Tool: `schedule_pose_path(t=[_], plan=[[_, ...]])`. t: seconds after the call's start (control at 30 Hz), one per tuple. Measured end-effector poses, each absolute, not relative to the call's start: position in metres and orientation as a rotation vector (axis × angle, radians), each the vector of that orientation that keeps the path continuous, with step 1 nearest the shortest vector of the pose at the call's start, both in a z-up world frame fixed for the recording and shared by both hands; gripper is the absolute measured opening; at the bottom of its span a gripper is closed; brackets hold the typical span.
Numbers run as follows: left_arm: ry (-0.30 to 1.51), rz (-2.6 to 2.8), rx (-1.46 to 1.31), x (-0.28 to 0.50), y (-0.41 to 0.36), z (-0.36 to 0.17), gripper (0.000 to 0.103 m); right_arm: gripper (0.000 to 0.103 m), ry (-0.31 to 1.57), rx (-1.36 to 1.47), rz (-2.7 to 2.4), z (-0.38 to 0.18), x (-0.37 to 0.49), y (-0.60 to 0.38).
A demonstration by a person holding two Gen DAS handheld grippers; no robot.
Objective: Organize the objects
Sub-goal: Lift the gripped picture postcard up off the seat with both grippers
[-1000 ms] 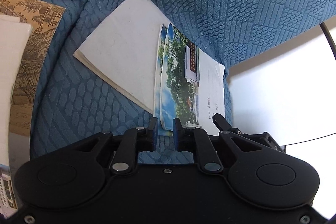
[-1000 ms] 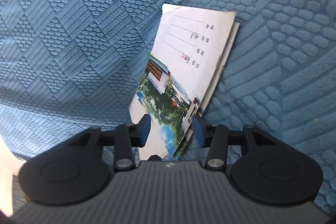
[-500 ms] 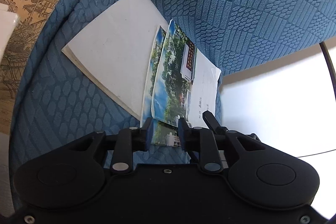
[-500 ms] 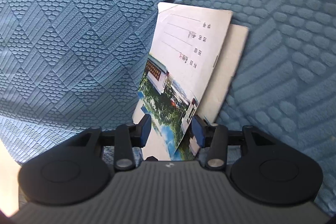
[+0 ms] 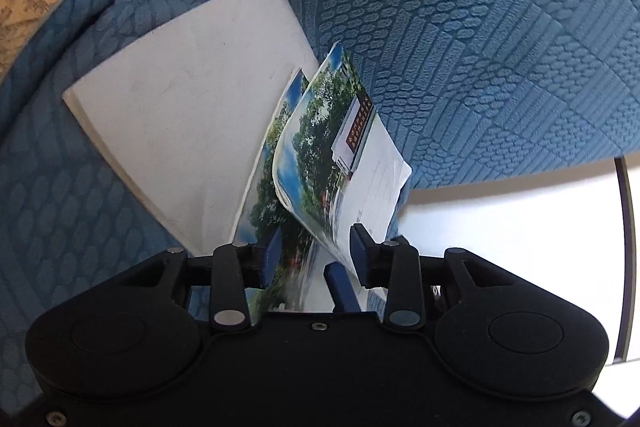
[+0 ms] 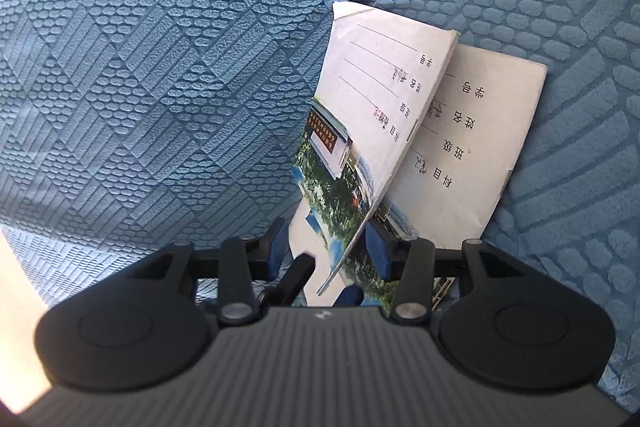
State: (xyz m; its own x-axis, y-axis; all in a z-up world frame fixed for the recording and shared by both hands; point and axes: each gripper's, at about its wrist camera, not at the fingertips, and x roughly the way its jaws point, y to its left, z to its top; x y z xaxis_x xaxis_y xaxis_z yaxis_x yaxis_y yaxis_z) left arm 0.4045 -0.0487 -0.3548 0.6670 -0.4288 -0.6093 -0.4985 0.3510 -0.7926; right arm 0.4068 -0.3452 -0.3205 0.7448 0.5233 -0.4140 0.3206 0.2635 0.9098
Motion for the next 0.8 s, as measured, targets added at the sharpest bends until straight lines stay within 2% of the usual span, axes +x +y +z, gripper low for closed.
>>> schedule_pose_path(t=[0.2,0.3,0.8], plan=[[0.900,0.078,-1.300,0.419,-0.055,-0.361,0.024,0.047,0.778,1.353,0.164,-0.321,0.407,-0.347],[0.914,0.098,-1.296,0.424,-0.059,-0.365,0.007,0.047,0.771,1.364,0.160,-0.322,0.407,-0.349],[0.848,0.091,-1.264,0.409,-0.046,-0.333,0.002,0.047,0.752,1.397,0.063,-0.329,0.416,-0.362]])
